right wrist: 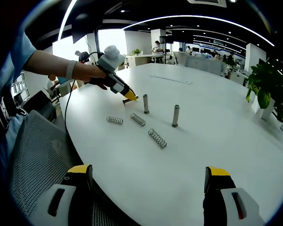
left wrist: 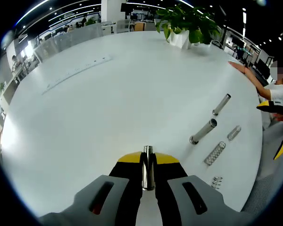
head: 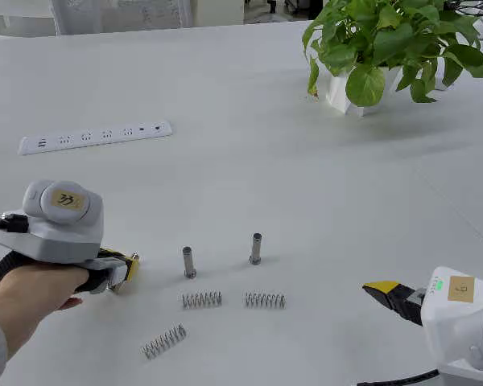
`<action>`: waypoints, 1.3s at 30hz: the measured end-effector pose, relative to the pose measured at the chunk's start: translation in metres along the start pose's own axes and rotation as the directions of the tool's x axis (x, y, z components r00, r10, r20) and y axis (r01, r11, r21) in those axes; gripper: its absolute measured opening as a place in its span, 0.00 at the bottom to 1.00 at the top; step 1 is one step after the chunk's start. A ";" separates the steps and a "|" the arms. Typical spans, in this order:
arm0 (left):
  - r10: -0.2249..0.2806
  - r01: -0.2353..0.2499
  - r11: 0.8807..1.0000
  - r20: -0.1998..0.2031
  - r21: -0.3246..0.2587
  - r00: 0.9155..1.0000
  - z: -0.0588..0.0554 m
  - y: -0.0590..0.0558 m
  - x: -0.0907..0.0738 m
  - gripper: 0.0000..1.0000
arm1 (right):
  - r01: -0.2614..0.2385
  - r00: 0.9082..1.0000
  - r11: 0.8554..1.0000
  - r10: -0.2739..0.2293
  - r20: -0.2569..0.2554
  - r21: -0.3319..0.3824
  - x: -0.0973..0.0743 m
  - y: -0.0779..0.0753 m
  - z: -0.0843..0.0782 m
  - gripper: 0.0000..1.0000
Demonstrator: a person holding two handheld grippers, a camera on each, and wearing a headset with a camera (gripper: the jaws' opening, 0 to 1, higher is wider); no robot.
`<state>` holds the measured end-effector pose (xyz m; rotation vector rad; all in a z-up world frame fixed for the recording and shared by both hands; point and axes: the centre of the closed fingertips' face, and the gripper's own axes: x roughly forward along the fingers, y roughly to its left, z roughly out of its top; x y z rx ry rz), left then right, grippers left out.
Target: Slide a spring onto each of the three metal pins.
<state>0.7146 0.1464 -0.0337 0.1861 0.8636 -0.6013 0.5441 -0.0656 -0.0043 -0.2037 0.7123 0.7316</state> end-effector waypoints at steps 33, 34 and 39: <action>0.000 -0.008 0.998 0.114 0.067 0.993 0.001 -0.009 -0.035 0.05 | -0.024 1.000 0.999 0.024 0.000 -0.024 0.003 0.007 0.003 0.99; 0.002 -0.010 0.998 0.117 0.065 0.993 0.001 -0.009 -0.036 0.05 | -0.025 1.000 0.999 0.025 0.000 -0.025 0.003 0.008 0.003 0.99; 0.006 -0.015 0.997 0.123 0.070 0.992 -0.001 -0.009 -0.038 0.05 | -0.026 1.000 0.999 0.026 -0.001 -0.027 0.002 0.009 0.002 0.99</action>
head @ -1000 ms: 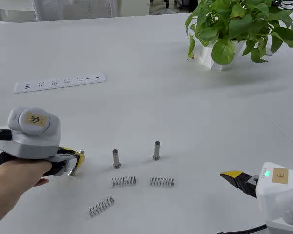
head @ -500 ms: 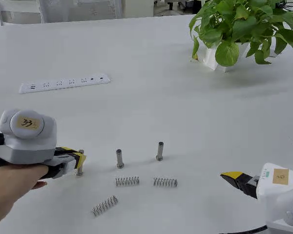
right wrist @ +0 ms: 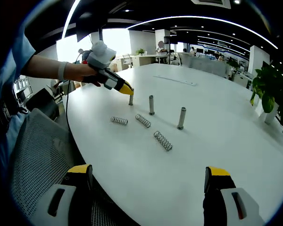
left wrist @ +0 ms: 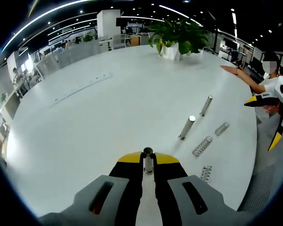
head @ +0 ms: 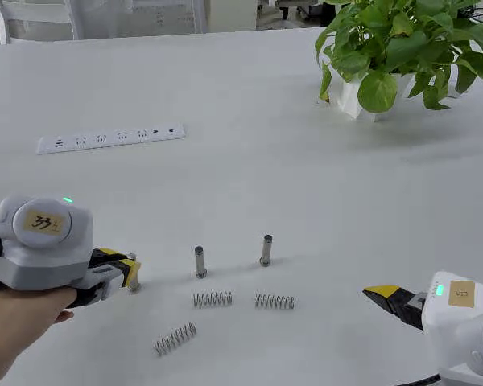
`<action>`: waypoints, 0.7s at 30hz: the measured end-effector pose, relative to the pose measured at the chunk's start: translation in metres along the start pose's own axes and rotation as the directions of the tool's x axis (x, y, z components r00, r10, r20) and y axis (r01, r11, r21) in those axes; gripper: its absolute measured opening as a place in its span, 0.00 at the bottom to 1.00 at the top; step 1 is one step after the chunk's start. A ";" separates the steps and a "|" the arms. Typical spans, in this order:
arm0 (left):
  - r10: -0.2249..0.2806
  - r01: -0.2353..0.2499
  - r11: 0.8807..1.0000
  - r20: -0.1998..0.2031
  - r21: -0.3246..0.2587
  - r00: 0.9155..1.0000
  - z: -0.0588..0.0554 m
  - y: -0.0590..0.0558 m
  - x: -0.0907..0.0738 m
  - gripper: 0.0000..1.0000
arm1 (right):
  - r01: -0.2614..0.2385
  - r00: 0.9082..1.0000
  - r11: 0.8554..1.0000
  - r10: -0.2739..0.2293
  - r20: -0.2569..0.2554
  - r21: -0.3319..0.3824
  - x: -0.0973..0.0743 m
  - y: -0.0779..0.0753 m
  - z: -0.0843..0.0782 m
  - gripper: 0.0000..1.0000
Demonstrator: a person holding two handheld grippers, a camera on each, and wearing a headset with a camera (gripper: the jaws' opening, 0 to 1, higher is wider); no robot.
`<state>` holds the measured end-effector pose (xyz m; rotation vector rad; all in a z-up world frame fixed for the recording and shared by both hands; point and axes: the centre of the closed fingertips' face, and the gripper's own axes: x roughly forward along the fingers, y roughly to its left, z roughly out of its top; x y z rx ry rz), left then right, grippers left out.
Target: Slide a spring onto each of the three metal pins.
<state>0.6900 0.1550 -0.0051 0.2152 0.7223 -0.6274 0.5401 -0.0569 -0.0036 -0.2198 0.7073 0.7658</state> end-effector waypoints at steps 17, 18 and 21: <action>0.016 -0.016 1.000 0.007 0.008 1.000 -0.008 -0.001 -0.006 0.05 | -0.011 1.000 1.000 0.011 -0.005 -0.006 0.001 0.005 -0.001 0.99; 0.016 -0.016 1.000 0.008 0.007 1.000 -0.008 -0.001 -0.006 0.05 | -0.011 1.000 1.000 0.011 -0.005 -0.008 0.001 0.005 -0.001 0.99; 0.017 -0.017 1.000 0.010 0.005 1.000 -0.008 -0.001 -0.006 0.05 | -0.011 1.000 1.000 0.011 -0.007 -0.007 0.000 0.005 -0.002 0.99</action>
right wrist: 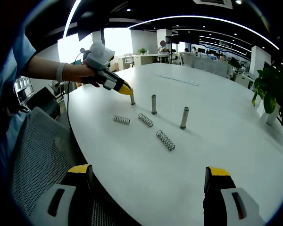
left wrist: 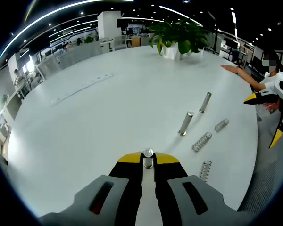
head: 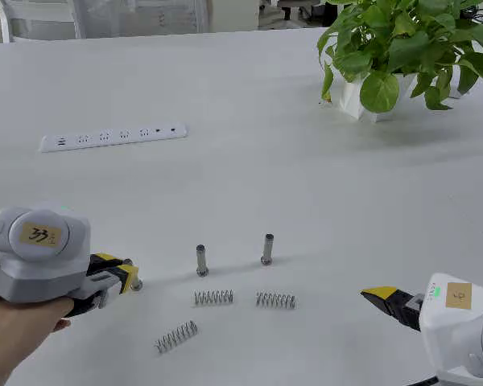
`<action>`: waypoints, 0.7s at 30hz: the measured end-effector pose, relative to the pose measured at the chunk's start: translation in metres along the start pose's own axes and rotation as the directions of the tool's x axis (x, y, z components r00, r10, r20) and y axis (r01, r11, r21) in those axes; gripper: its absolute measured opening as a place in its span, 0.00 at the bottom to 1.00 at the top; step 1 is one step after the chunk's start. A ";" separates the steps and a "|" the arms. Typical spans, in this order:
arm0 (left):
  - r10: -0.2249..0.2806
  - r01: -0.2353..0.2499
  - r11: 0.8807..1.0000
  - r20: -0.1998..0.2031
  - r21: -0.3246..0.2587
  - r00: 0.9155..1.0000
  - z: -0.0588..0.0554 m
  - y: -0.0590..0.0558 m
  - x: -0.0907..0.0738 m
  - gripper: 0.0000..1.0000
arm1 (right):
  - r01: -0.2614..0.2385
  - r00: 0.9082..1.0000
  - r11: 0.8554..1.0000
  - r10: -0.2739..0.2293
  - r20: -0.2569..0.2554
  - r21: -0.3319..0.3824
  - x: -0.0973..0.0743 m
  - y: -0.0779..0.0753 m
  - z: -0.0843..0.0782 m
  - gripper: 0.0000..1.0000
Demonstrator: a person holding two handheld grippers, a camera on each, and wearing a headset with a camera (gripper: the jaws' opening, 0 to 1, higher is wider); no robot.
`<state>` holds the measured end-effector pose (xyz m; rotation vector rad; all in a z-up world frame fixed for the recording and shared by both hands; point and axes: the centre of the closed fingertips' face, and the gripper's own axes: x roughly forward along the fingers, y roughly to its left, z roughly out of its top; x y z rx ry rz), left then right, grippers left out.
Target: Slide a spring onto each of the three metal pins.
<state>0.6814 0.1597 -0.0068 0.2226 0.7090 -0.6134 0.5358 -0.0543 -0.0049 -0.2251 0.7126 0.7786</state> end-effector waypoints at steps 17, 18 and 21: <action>0.005 -0.005 1.000 0.008 0.000 1.000 0.001 0.000 -0.001 0.08 | -0.001 1.000 1.000 0.001 -0.007 0.000 0.000 0.000 -0.002 0.99; 0.006 -0.006 1.000 0.008 0.000 1.000 0.001 0.000 -0.001 0.09 | 0.000 1.000 1.000 0.000 -0.007 0.000 0.000 0.001 -0.002 0.99; 0.003 -0.003 1.000 0.010 0.000 1.000 0.001 0.000 -0.001 0.10 | -0.002 1.000 1.000 0.002 -0.007 0.000 0.000 0.001 -0.002 0.99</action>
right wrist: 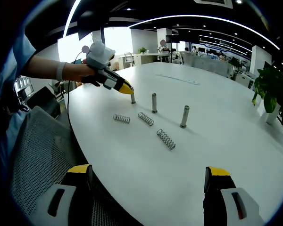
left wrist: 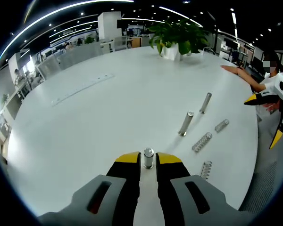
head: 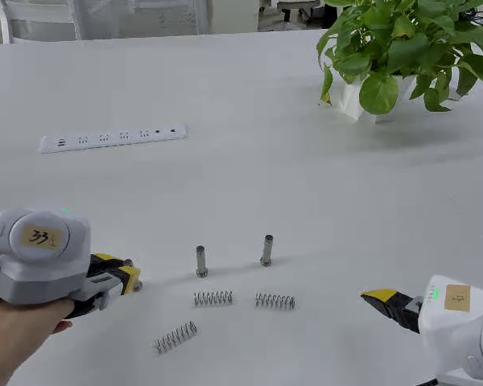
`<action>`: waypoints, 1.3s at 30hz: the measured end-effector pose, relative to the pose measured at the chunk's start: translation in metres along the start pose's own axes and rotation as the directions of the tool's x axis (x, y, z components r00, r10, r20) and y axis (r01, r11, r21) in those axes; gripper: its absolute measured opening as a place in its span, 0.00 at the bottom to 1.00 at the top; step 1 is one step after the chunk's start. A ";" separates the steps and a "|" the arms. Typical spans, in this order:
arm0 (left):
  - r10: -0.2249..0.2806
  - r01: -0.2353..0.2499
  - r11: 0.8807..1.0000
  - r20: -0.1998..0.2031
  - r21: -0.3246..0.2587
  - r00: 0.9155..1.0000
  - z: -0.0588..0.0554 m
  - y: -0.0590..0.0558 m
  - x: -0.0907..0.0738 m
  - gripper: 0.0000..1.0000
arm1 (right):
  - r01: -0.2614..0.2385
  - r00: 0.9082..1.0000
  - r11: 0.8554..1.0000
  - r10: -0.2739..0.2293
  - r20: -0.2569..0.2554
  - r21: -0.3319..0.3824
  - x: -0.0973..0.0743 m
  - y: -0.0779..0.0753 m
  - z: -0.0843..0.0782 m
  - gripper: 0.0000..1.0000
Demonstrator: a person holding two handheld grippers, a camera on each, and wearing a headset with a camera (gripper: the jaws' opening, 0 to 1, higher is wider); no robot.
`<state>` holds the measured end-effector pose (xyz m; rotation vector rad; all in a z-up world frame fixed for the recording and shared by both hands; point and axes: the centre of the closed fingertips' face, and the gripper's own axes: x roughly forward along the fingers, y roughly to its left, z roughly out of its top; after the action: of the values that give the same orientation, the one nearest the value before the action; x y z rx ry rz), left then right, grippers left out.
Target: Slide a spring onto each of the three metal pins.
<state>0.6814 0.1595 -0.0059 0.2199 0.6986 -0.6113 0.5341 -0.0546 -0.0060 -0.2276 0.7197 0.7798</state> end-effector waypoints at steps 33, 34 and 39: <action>-0.120 0.110 0.990 0.109 0.093 0.987 0.007 -0.020 -0.012 0.99 | 0.025 0.999 1.000 -0.025 0.022 -0.015 0.001 -0.010 0.010 0.99; -0.121 0.112 0.990 0.110 0.090 0.986 0.007 -0.021 -0.013 0.99 | 0.028 0.999 0.999 -0.027 0.022 -0.018 0.001 -0.011 0.010 0.99; -0.124 0.116 0.991 0.123 0.070 0.985 0.005 -0.022 -0.020 0.99 | 0.023 1.000 0.999 -0.023 0.016 -0.028 0.002 -0.013 0.010 0.99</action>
<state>0.6587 0.1487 0.0118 0.1961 0.5731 -0.7563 0.5493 -0.0583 -0.0014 -0.2547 0.6909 0.7690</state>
